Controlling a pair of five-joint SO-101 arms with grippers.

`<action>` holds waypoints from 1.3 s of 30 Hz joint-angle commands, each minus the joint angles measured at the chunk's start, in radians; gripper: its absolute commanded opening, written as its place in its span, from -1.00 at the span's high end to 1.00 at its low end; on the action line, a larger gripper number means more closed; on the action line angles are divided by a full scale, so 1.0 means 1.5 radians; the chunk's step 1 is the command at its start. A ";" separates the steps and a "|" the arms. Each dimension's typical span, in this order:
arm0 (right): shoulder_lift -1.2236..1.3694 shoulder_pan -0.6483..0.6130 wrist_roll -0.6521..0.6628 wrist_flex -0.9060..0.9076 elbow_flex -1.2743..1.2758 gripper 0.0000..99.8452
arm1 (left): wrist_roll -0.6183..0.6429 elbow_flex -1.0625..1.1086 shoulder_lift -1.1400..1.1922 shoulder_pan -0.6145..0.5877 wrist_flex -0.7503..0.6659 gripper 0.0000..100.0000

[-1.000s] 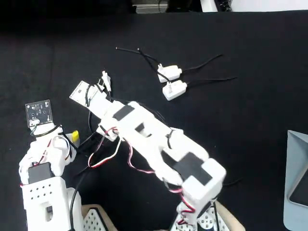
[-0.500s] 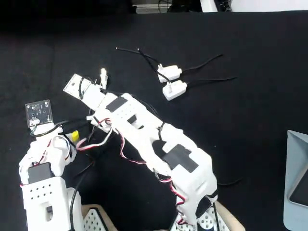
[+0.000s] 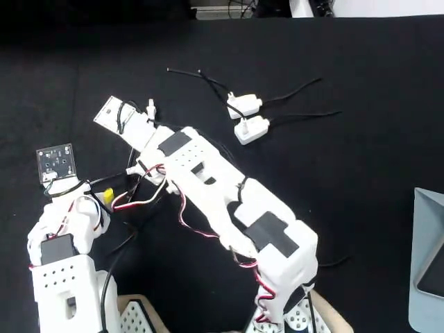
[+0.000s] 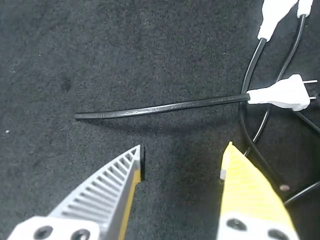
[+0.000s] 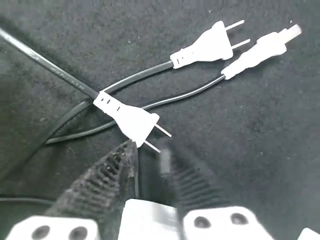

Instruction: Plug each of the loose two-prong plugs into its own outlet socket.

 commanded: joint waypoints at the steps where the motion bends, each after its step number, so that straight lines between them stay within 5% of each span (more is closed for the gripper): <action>1: -0.036 -0.025 0.005 -0.002 -0.002 0.60 | 0.003 -0.004 -0.009 -0.008 -0.016 0.48; 25: 0.140 -0.060 0.053 -0.031 -0.124 0.62 | 0.007 -0.011 -0.010 -0.056 -0.017 0.49; 31: 0.154 -0.057 0.056 -0.035 -0.154 0.98 | 0.007 -0.011 -0.010 -0.055 -0.017 0.49; 39: 0.073 -0.015 0.044 0.048 -0.161 0.98 | 0.007 -0.011 -0.010 -0.051 -0.017 0.49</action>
